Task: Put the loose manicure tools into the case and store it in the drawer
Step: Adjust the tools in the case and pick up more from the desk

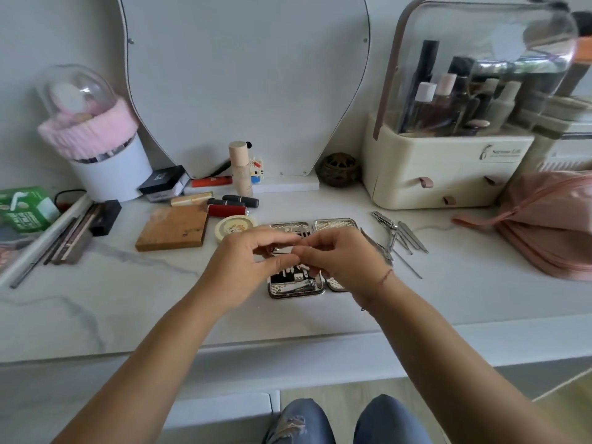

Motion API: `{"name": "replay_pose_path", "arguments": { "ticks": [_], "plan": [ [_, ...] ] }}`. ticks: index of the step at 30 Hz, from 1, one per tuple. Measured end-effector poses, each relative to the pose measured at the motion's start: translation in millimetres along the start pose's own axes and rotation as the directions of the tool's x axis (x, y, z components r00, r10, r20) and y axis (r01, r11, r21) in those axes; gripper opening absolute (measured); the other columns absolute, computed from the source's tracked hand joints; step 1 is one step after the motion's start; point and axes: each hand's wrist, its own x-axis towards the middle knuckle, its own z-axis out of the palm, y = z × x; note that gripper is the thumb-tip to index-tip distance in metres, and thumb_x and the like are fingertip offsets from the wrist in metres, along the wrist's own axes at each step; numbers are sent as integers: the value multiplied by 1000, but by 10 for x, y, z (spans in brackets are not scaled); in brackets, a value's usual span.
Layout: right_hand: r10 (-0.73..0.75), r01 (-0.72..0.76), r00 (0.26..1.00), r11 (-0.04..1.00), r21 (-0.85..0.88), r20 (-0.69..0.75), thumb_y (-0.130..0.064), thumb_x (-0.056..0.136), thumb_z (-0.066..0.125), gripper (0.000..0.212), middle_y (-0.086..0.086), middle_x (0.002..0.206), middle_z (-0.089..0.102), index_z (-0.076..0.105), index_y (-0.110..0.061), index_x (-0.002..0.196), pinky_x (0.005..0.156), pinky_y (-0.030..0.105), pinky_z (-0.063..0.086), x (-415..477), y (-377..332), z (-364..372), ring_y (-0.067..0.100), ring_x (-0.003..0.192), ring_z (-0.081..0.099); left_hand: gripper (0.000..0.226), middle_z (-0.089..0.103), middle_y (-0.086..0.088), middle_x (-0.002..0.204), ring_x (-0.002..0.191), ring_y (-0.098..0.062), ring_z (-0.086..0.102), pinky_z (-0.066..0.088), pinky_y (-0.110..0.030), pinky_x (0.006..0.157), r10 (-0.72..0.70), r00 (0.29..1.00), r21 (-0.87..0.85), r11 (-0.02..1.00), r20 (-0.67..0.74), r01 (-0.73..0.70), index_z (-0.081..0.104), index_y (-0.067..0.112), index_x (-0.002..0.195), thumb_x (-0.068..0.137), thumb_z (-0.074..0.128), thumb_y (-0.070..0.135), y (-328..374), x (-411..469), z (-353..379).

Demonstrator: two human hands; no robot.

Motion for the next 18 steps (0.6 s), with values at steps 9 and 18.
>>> {"name": "replay_pose_path", "arguments": {
  "ticks": [9, 18],
  "plan": [
    [38, -38, 999, 999, 10, 10, -8, 79, 72, 27, -3, 60, 64, 58, -9, 103, 47, 16, 43, -17, 92, 91, 3, 46, 56, 13, 71, 12, 75, 71, 1, 63, 47, -19, 71, -210, 975, 24, 978, 71, 209, 72, 30, 86, 74, 75, 25, -193, -70, -18],
    [-110, 74, 990, 936, -344, -84, -14, 77, 72, 11, -7, 68, 64, 65, -23, 79, 54, 12, 41, 47, 203, 35, 2, 56, 54, 10, 67, 12, 69, 66, -3, 61, 48, -22, 66, -205, 964, 168, 958, -168, 233, 68, 30, 76, 77, 73, 21, -215, -75, 30]
  ]
}}
